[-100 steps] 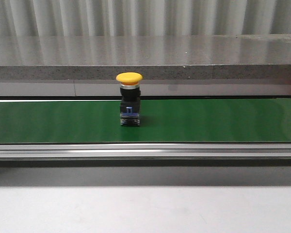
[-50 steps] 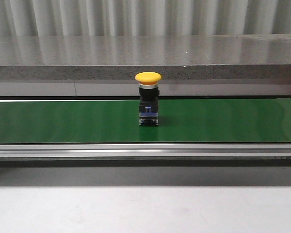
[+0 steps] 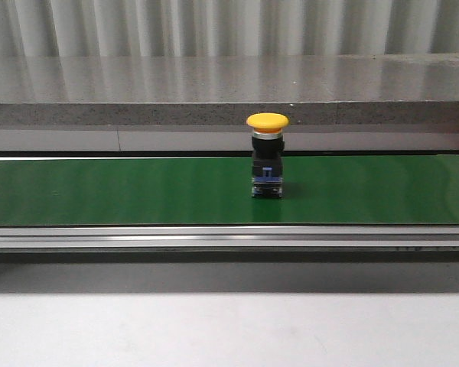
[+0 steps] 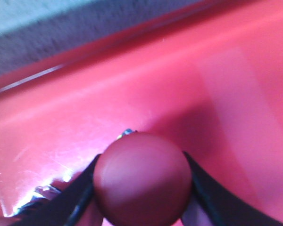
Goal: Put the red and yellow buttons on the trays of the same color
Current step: 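Carry the red button into the red tray and open the right gripper, then move the right gripper onto the arriving yellow button and grasp it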
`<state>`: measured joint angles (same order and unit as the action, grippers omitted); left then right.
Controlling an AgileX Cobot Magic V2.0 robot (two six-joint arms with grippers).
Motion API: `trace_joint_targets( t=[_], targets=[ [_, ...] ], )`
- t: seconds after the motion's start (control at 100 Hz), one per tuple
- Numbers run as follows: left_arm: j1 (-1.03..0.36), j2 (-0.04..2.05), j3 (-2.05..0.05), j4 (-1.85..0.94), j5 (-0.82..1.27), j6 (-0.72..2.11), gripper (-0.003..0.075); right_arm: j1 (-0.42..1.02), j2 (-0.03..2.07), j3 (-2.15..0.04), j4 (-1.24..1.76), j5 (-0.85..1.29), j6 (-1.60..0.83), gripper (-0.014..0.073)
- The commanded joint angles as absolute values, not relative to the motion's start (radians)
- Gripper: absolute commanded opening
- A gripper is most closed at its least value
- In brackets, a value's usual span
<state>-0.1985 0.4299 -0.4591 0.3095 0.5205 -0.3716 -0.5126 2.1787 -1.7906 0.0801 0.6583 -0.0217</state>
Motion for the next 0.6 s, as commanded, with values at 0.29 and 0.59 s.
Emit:
trace_joint_targets(
  t=[0.29, 0.59],
  targets=[
    [-0.207, 0.432, -0.488, 0.321, 0.444, -0.374, -0.002, -0.526, 2.141, -1.839, 0.077, 0.624, -0.029, 0.0561],
    [-0.207, 0.432, -0.488, 0.321, 0.444, -0.374, -0.002, -0.526, 2.123, -1.989, 0.077, 0.788, -0.029, 0.0645]
  ],
)
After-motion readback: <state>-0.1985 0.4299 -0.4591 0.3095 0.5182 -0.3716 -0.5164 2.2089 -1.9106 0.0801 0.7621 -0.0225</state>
